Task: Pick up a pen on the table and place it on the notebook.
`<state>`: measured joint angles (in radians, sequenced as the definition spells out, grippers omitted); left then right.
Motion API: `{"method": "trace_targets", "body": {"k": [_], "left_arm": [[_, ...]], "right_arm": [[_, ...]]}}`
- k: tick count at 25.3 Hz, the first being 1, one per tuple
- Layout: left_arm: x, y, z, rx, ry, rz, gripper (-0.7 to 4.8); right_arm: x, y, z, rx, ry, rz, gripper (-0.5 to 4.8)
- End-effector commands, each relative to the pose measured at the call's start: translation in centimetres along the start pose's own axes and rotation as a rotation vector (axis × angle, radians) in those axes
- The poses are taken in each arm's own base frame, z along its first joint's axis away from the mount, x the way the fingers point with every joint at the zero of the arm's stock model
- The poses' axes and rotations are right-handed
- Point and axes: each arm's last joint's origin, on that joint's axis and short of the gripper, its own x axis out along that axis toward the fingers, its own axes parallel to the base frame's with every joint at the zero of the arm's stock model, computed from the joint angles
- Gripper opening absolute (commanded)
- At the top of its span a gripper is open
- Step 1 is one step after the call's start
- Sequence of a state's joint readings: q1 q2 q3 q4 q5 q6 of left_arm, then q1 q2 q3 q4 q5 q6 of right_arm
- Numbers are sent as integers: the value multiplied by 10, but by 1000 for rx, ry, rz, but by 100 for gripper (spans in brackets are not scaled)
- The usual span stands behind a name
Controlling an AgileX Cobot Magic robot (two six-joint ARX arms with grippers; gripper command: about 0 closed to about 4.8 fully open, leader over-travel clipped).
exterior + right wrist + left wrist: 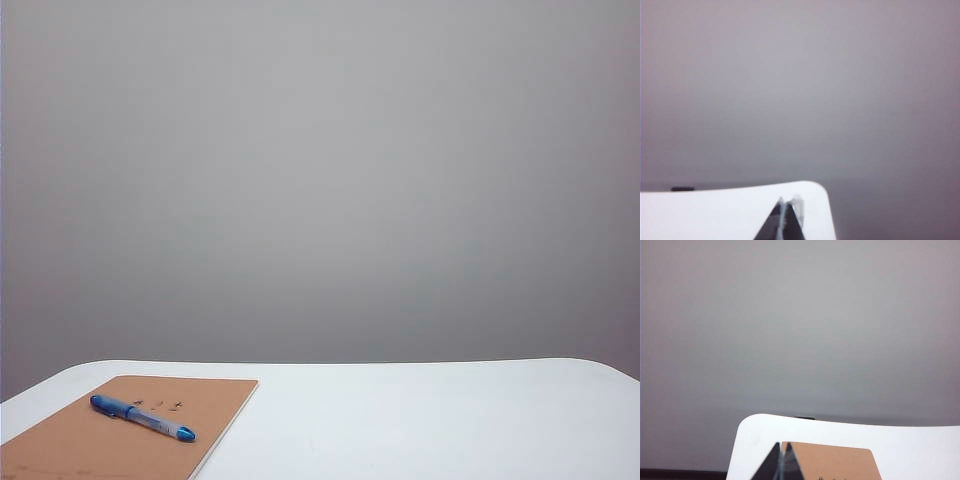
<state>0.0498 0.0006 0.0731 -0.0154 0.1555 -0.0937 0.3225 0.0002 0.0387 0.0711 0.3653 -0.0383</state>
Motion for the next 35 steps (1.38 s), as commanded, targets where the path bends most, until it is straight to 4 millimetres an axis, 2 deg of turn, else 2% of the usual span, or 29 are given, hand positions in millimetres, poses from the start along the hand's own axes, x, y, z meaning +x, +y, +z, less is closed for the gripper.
{"method": "trace_targets", "body": {"k": [1,9,13,21,26,35], "left_arm": [[2,1,-10,4,21,-3,-6],[3,2,-14,4,28,-1,-6],[3,2,-14,11,28,8,-6],[3,2,-14,9,28,16,-6],[2,3,-19,-3,72,28,-5],[2,3,-24,-8,124,32,-5]], "right_arm": [[1,-4,1,-5,-30,-38,-2],[4,-13,0,10,-47,11,-2],[5,-15,-17,26,70,21,-2],[4,-16,-23,48,132,-31,-2],[2,-16,-36,70,276,-47,-1],[2,-16,-36,77,270,-43,-1]]}}
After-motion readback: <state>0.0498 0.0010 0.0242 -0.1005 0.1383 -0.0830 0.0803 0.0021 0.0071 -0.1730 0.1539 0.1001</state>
